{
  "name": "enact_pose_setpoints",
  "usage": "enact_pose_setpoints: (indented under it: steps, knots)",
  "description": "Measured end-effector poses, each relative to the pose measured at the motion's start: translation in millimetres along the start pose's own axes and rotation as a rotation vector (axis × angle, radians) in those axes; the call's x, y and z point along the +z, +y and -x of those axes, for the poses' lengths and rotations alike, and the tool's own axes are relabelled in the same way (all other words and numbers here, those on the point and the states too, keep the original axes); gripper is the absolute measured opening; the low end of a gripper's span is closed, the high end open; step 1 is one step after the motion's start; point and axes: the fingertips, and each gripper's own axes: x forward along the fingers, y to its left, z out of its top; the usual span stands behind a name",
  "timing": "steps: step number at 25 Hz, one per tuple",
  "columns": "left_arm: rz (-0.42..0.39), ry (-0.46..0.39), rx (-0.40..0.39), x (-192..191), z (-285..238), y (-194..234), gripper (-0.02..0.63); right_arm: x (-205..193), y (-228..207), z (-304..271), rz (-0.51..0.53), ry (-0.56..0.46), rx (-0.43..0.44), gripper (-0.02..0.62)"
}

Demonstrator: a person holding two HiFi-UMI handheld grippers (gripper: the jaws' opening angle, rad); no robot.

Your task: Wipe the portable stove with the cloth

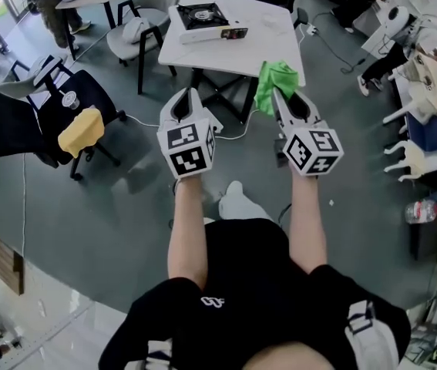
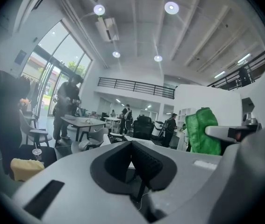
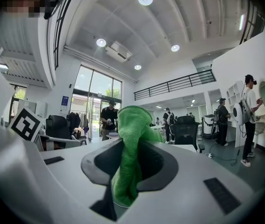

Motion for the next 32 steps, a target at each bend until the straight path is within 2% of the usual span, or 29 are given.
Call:
enact_pose_setpoints:
  steps: [8,11,16,22,27,32]
  knots:
    - [-0.028,-0.023,-0.022,19.3,-33.9,5.8,-0.005,9.7,-10.4,-42.5,-0.010,-0.026,0.019,0.075]
    - [-0.053,-0.016,-0.032,17.5,-57.5,5.7,-0.005,1.4,-18.0,-71.5,-0.028,-0.016,0.043,0.074]
    - [-0.077,0.024,-0.002,9.6,-109.4,17.1,-0.005,-19.8,-37.9,-130.2,-0.058,0.004,0.065,0.075]
    - [-0.033,0.054,0.036,3.3,-205.4,33.9,-0.005,-45.9,-84.4,-227.2,-0.082,0.080,0.122,0.075]
    - [0.033,0.188,0.070,-43.5,-307.7,41.3,-0.005,-70.6,-136.3,-320.0,-0.092,0.164,0.153,0.075]
    - [0.035,0.227,0.089,-41.3,-409.3,34.1,-0.005,-76.4,-204.5,-408.6,-0.129,0.191,0.174,0.075]
